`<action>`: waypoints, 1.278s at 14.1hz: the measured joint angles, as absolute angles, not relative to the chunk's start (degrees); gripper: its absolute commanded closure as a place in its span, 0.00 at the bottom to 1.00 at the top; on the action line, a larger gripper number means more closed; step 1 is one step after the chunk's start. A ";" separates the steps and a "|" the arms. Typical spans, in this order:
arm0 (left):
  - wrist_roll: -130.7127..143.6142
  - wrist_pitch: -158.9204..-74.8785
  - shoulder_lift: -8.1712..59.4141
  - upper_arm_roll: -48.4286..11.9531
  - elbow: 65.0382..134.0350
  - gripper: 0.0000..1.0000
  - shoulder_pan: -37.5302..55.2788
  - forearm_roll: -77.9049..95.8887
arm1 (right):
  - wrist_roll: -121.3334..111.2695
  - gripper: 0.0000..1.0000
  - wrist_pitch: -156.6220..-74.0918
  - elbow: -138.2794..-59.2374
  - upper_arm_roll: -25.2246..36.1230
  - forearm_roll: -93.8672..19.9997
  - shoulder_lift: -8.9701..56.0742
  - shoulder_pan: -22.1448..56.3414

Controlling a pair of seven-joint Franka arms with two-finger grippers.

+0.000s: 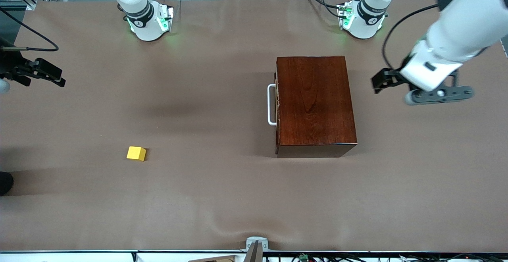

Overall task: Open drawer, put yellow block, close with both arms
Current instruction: 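Move the left gripper down to the white drawer handle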

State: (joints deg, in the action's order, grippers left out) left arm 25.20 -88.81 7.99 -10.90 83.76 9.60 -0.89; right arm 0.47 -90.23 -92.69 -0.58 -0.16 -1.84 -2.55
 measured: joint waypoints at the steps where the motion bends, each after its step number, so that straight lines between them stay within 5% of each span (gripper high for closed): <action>1: 28.04 -88.92 8.97 -10.94 82.87 0.00 11.59 -0.89 | 0.47 0.00 -90.29 -92.69 -0.58 -0.16 -1.84 -2.55; 14: 57.33 -97.11 28.48 -10.08 70.08 0.00 38.12 -8.40 | 0.47 0.00 -90.35 -92.68 -0.60 -0.16 -1.84 -2.54; 18: 58.67 -101.37 33.17 -2.35 68.72 0.00 47.87 -8.64 | 0.47 0.00 -90.35 -92.68 -0.60 -0.16 -1.84 -2.54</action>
State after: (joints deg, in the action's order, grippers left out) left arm 58.67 -101.37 33.17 -2.35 68.72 47.87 -8.64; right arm 0.47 -90.35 -92.68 -0.60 -0.16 -1.84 -2.54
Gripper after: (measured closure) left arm 0.000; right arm 0.000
